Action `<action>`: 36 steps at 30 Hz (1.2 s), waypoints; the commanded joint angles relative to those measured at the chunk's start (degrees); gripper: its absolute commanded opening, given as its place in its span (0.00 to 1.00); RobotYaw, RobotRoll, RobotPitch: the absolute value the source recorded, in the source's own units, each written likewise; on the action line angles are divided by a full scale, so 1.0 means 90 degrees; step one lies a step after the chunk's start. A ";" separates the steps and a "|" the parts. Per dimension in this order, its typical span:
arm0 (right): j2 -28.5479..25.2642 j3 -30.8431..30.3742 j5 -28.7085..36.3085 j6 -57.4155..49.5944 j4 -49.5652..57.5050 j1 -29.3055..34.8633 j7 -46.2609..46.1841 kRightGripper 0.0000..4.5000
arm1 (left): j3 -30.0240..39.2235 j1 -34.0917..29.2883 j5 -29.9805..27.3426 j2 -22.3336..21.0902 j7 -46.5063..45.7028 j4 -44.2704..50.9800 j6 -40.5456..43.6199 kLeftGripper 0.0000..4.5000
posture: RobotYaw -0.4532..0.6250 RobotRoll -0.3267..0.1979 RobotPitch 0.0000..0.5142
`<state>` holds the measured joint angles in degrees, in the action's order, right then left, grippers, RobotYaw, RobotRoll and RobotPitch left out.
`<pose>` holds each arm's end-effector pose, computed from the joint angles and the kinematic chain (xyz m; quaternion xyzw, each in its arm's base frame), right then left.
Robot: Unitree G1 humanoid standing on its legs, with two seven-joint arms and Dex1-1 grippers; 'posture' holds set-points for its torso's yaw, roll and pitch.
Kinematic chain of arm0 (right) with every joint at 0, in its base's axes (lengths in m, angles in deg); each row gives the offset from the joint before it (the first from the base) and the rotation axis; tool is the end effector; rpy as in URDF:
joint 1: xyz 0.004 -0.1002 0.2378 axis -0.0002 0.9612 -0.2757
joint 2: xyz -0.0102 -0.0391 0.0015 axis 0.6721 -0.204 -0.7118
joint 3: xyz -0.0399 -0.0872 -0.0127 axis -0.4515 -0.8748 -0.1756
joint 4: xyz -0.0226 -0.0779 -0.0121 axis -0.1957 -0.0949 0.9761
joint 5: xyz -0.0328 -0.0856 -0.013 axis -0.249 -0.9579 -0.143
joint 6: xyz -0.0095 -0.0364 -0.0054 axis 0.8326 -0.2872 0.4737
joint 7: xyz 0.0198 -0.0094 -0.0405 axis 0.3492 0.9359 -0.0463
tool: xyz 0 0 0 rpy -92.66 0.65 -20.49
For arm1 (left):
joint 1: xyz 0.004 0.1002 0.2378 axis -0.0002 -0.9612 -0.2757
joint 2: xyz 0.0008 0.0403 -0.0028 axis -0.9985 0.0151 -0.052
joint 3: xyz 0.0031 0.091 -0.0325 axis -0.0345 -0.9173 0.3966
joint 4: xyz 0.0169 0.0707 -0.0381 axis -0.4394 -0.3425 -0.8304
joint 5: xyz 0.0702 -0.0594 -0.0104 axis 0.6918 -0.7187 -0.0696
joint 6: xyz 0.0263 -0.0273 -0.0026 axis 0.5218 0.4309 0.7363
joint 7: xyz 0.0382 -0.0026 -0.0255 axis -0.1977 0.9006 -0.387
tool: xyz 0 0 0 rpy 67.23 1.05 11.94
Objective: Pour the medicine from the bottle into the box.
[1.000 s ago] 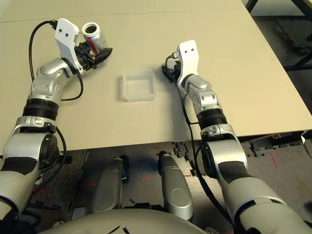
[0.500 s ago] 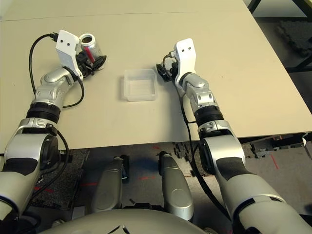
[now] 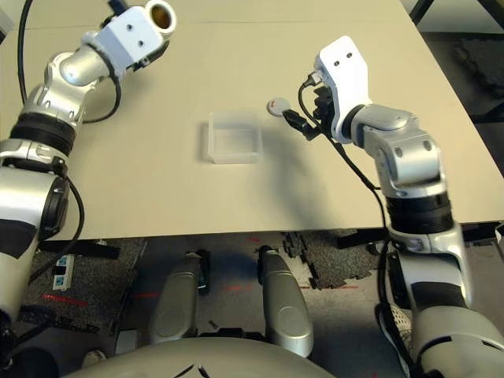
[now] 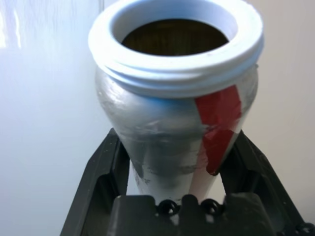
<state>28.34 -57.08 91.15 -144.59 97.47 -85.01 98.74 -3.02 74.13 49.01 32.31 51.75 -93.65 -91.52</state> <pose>0.2480 -0.2006 0.2266 -0.1794 0.1769 0.3310 0.9094 0.3425 0.1593 0.2725 0.7314 -0.2620 -0.2813 0.5633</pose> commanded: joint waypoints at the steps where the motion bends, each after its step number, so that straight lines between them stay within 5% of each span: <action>1: 0.0181 -0.0243 0.0365 -0.0451 0.0341 0.0084 0.0073 1.00 | -0.0670 0.0158 0.1000 -0.0001 -0.0574 0.0026 -0.0712 0.61 | 0.44 0.62 0.37; 9: 0.0742 -0.0813 0.0263 -0.0087 0.0161 0.0096 -0.0160 1.00 | -0.1580 0.0492 0.2318 0.0239 -0.1793 -0.0545 -0.0948 0.61 | 0.43 0.62 0.35; 21: 0.0720 -0.1069 0.0278 0.0171 0.0027 0.0049 -0.0009 1.00 | -0.1509 0.0703 0.2206 0.0536 -0.1872 -0.1175 -0.0846 0.61 | 0.44 0.62 0.36; 25: 0.0736 -0.1093 0.0275 0.0136 0.0022 0.0062 -0.0042 1.00 | -0.0144 0.0259 0.0311 0.0851 -0.0234 -0.1667 -0.0603 0.61 | 0.43 0.62 0.36; 29: 0.0736 -0.1041 0.0194 0.0144 -0.0057 0.0113 -0.0176 1.00 | 0.2262 -0.0325 -0.2494 0.1491 0.1732 -0.1758 0.1649 0.61 | 0.43 0.62 0.37; 36: 0.0639 -0.0995 0.0126 0.0173 -0.0217 0.0130 -0.0249 1.00 | 0.4057 -0.1136 -0.4394 0.1949 0.1698 -0.0944 0.4187 0.61 | 0.44 0.62 0.37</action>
<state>34.81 -66.54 92.72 -143.26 96.09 -84.38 96.77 31.22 65.65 13.06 48.85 67.53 -103.70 -58.25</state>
